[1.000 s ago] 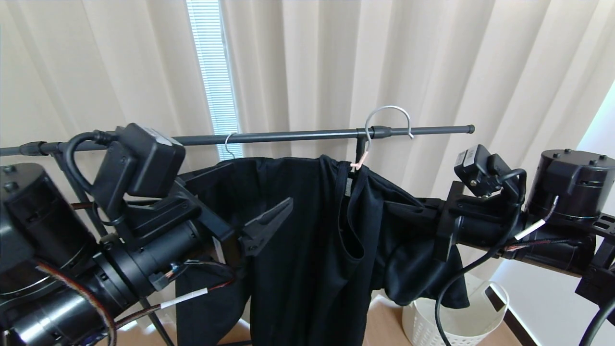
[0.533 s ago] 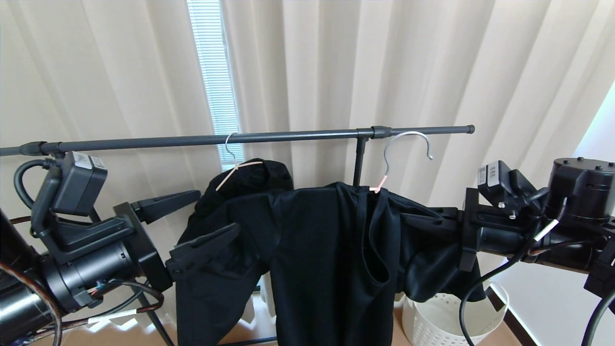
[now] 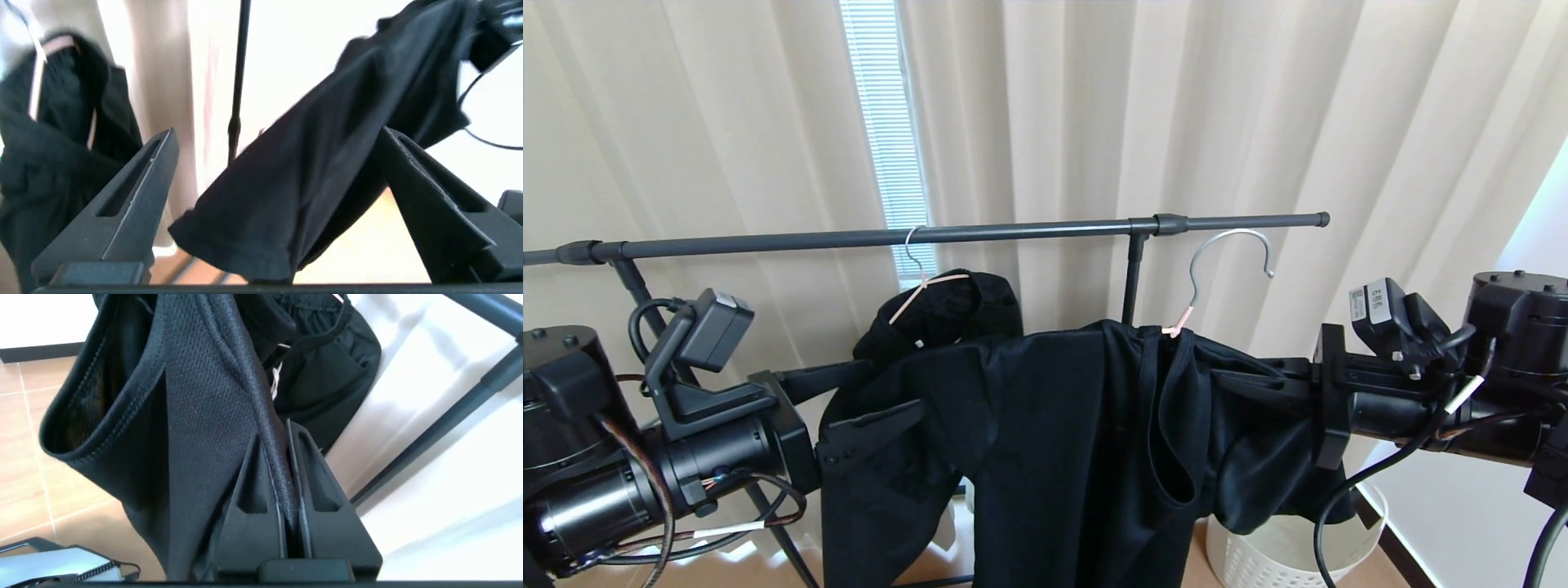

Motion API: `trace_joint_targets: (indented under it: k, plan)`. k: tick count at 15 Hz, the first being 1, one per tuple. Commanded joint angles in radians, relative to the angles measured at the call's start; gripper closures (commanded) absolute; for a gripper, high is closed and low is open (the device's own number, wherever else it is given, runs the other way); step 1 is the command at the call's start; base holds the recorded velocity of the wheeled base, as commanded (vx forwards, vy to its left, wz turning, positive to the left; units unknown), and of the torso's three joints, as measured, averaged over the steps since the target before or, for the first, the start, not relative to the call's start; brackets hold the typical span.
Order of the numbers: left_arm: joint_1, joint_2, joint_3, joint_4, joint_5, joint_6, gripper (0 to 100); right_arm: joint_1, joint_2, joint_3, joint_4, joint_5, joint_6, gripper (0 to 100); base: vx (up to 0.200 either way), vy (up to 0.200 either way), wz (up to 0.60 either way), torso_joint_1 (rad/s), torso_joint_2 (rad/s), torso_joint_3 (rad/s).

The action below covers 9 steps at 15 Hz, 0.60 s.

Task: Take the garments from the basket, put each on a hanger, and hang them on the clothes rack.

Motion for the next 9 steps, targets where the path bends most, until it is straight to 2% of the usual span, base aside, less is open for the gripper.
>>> trace_joint_targets:
  k: [1, 4, 5, 9]
  plan:
    - [-0.023, 0.038, 0.005, -0.001, 0.0, 0.0, 0, 0.001, -0.005, -0.004, -0.002, 0.0, 0.008, 100, 0.0, 0.0, 0.0, 0.0, 0.0, 0.0]
    - [-0.033, 0.058, 0.002, -0.001, 0.001, 0.0, 0, 0.001, -0.016, -0.001, -0.005, 0.0, 0.011, 100, 0.0, 0.0, 0.0, 0.0, 0.0, 0.0]
    - [-0.033, 0.069, -0.002, -0.002, 0.001, 0.002, 100, 0.001, -0.017, -0.001, -0.004, 0.0, 0.011, 100, 0.0, 0.0, 0.0, 0.0, 0.0, 0.0]
    - [-0.031, 0.076, 0.007, -0.051, 0.006, 0.002, 100, 0.001, -0.008, -0.007, -0.007, 0.0, 0.011, 100, 0.0, 0.0, 0.0, 0.0, 0.0, 0.0]
